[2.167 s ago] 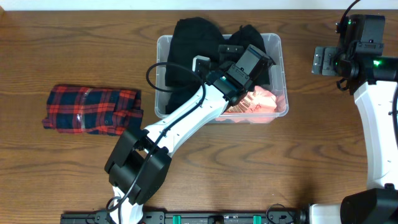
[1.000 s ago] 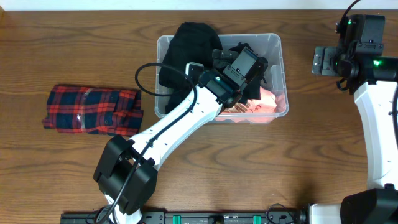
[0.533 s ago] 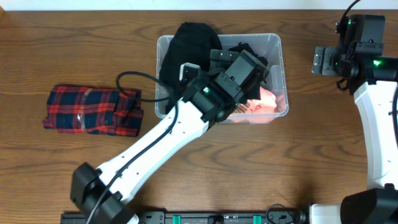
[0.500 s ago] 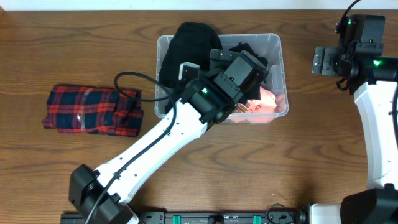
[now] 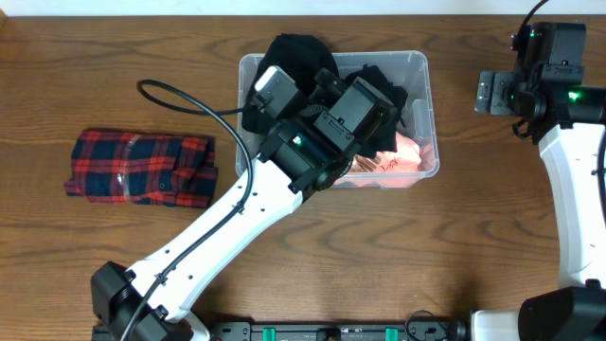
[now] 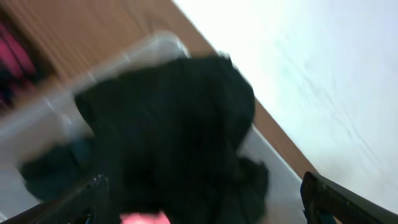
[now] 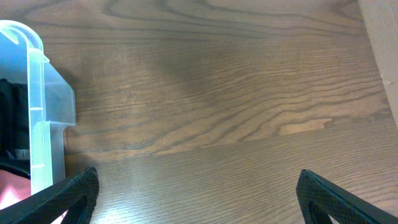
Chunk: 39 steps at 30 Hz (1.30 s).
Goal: Pack container
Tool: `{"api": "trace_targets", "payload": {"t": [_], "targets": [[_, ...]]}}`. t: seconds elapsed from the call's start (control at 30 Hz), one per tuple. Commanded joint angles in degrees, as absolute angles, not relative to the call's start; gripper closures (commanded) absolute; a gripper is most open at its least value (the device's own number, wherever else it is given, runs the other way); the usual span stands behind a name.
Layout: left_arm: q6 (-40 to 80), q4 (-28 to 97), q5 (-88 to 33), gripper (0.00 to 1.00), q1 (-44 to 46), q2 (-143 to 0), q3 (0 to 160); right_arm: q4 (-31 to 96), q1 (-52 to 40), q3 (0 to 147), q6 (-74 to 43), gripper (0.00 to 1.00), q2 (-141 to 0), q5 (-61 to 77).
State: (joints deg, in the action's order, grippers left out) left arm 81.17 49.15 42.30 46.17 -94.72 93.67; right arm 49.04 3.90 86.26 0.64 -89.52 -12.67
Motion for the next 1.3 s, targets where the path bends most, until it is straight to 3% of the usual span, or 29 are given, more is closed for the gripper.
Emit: {"api": "trace_targets", "payload": {"t": [0.0,0.17,0.3,0.33,0.57,0.83,1.07,1.2,1.23,1.27], "targets": [[76.29,50.46,58.76,0.02,45.54,-93.56,94.72,49.1,4.27,86.17,0.69,0.01,-89.8,-13.06],[66.54,51.83,59.18,0.02,44.69,-93.43,94.72,49.1,4.27,86.17,0.69,0.01,-89.8,-13.06],[34.5,43.9,51.4,0.02,44.69,-93.43,94.85,49.1,4.27,86.17,0.69,0.01,-89.8,-13.06],[31.05,43.77,48.66,0.02,44.69,-93.43,95.29,49.1,4.27,86.17,0.69,0.01,-89.8,-13.06],[25.43,50.68,35.97,0.02,42.94,-93.43,99.88,49.1,4.27,86.17,0.69,0.01,-89.8,-13.06],[22.52,56.77,6.98,0.02,29.12,-93.45,106.65,49.1,4.27,86.17,0.69,0.01,-89.8,-13.06],[25.61,56.97,5.89,0.02,18.15,-93.47,106.41,49.1,4.27,86.17,0.69,0.01,-89.8,-13.06],[25.69,56.93,4.89,0.02,16.16,-93.6,106.37,49.1,4.27,86.17,0.69,0.01,-89.8,-13.06],[24.71,56.55,4.91,0.1,16.19,-93.6,106.37,49.1,4.27,86.17,0.69,0.01,-89.8,-13.06],[23.75,56.05,4.89,0.27,16.23,-93.6,106.37,49.1,4.27,86.17,0.69,0.01,-89.8,-13.06]]}}
